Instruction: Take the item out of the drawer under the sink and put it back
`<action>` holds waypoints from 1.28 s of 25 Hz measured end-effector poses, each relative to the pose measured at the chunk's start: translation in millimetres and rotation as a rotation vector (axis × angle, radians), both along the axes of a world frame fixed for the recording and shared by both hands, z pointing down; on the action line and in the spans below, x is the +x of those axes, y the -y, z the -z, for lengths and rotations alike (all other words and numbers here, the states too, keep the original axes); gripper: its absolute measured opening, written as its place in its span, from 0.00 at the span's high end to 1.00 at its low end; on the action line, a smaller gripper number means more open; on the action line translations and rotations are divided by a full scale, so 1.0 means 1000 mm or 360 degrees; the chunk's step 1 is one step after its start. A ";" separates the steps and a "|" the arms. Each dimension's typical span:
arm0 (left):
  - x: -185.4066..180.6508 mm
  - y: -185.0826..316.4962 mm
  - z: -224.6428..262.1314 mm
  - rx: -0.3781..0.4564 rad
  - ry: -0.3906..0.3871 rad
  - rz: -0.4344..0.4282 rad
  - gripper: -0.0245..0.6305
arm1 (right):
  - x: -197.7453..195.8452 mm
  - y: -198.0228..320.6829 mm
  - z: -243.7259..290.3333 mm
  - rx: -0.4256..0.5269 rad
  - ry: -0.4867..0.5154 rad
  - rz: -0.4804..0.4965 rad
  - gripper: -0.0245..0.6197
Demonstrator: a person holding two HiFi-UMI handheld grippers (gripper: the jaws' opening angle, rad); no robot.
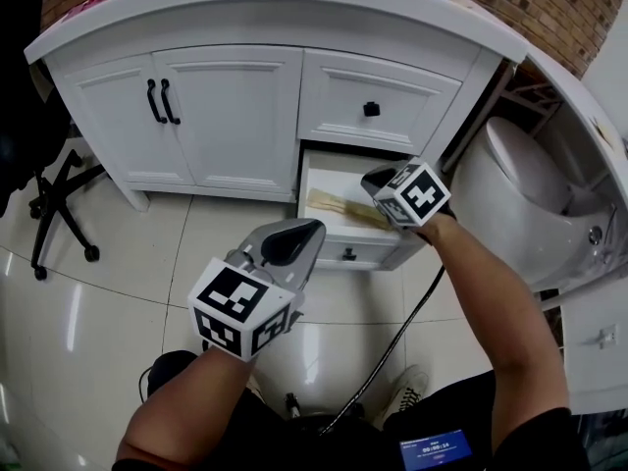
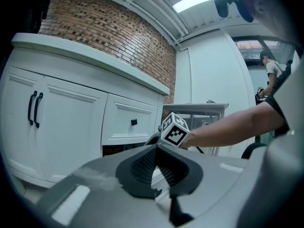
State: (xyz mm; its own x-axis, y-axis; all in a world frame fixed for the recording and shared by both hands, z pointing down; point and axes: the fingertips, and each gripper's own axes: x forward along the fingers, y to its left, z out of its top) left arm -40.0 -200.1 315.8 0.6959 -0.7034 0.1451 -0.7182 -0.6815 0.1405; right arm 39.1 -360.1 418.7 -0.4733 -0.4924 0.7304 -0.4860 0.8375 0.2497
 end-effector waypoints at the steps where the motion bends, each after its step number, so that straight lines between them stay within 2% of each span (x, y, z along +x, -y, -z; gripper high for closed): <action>1: -0.001 0.000 0.000 -0.0002 0.0002 0.0003 0.95 | 0.000 -0.005 0.008 0.0018 0.0058 -0.0006 0.95; 8: 0.007 -0.010 0.002 0.0006 -0.0001 -0.0044 0.95 | 0.005 -0.068 0.084 0.0070 0.0656 -0.0096 0.95; 12: 0.010 -0.013 0.005 0.0016 -0.0005 -0.0062 0.95 | 0.022 -0.115 0.115 0.0095 0.0830 -0.0120 0.95; 17: 0.012 -0.014 0.002 0.0010 0.0013 -0.0062 0.95 | 0.052 -0.154 0.135 0.0090 0.1050 -0.0238 0.95; 20: 0.016 -0.014 -0.003 -0.0004 0.0030 -0.0068 0.95 | 0.063 -0.167 0.124 0.0057 0.1101 -0.0294 0.95; 27: 0.018 -0.015 -0.005 -0.0020 0.0017 -0.0074 0.95 | 0.080 -0.174 0.091 -0.0054 0.1073 -0.0388 0.95; 32: 0.018 -0.013 -0.005 -0.0003 0.0017 -0.0052 0.95 | 0.076 -0.180 0.086 -0.0061 0.1063 -0.0353 0.95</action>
State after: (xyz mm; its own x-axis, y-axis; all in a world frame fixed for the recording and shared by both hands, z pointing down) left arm -22.4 -187.3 321.0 0.7168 -0.6800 0.1542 -0.6970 -0.7044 0.1343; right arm 115.2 -179.7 332.4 -0.7181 -0.6089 0.3370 -0.6852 0.7033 -0.1892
